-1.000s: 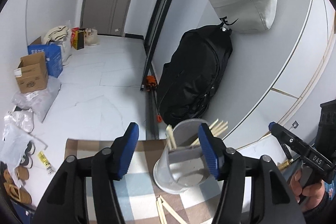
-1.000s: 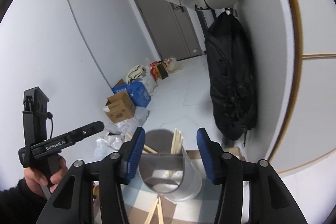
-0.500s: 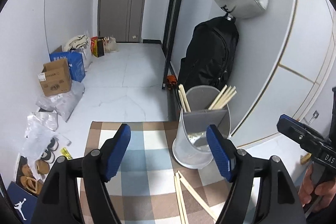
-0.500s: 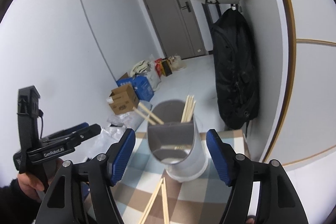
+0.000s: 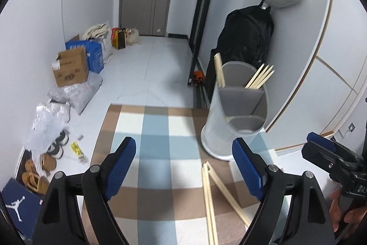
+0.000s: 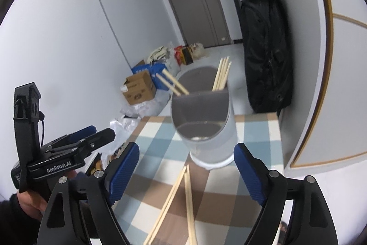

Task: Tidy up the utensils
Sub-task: 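Lower both open grippers to the remaining chopsticks beside the holder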

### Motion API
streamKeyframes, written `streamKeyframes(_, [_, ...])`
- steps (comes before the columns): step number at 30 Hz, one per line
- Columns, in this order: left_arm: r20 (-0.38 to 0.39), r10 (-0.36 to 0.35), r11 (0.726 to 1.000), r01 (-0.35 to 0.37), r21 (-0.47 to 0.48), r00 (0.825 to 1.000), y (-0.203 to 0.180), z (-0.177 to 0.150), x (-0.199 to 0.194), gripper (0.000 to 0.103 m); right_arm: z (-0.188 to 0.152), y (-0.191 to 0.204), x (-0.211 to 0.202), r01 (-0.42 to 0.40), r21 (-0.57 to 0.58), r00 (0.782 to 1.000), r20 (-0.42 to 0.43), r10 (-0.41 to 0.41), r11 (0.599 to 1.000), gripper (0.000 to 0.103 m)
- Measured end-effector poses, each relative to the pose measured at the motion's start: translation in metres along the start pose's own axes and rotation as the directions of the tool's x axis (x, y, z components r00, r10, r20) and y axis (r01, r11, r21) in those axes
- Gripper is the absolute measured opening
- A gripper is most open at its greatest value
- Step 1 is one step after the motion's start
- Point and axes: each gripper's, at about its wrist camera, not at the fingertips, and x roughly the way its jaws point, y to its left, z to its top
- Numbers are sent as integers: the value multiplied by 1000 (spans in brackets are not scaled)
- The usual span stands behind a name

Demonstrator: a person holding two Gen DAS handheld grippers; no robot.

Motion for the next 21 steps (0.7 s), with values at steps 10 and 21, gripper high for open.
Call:
streamKeyframes(10, [-82, 33, 996, -39, -74, 996, 29, -24, 16, 83, -32, 11, 37, -1, -15, 993, -119, -1, 1000, 95])
streamKeyframes(21, [-149, 48, 989, -68, -129, 988, 49, -31, 23, 83, -50, 19, 95, -13, -3, 955, -295, 11, 1000, 83])
